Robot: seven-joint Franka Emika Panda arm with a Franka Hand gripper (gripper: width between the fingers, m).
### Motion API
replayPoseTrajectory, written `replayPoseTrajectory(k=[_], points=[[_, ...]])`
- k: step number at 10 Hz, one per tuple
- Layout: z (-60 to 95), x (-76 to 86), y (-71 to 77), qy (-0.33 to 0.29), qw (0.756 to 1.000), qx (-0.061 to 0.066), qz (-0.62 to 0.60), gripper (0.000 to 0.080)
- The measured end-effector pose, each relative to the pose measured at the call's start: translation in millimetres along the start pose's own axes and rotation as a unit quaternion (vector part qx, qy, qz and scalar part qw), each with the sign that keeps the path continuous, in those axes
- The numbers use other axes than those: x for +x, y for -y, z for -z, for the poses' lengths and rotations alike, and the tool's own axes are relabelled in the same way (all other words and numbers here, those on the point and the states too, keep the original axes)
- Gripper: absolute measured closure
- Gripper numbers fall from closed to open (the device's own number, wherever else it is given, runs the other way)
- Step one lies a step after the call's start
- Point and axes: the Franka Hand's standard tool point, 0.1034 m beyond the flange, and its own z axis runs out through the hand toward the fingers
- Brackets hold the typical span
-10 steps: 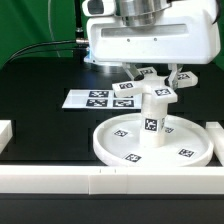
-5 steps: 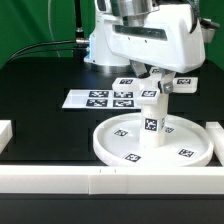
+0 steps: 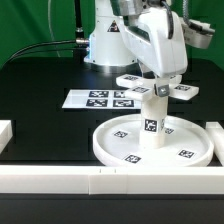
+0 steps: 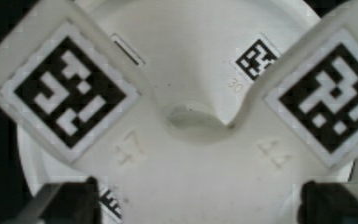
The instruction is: Assemble round table
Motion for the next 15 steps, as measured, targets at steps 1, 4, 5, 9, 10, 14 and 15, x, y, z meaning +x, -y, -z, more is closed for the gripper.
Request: replayPoseTrajectory(k=[1,4,5,9,10,14,15], points=[[0.2,-0.5,0.1,0.000,1.000,0.000,0.002,0.0181],[27.3,-7.8,4.5,0.010,1.000,0.013,0.014,0.0156],[29.7,-8.8,5.2,0.010,0.999,0.014,0.030,0.0151],[23.3,-13.1,6.7,-0.012,0.984,-0.006,0.178,0.0151],[23.7,-19.0,9.3,-0.011,0.969,-0.018,0.248,0.0151],[25.0,-22.4,14.3,-0.001,0.900,-0.023,0.435,0.0151],[24.7,-22.2,14.2,0.000,0.881,-0.023,0.473,0.0151]])
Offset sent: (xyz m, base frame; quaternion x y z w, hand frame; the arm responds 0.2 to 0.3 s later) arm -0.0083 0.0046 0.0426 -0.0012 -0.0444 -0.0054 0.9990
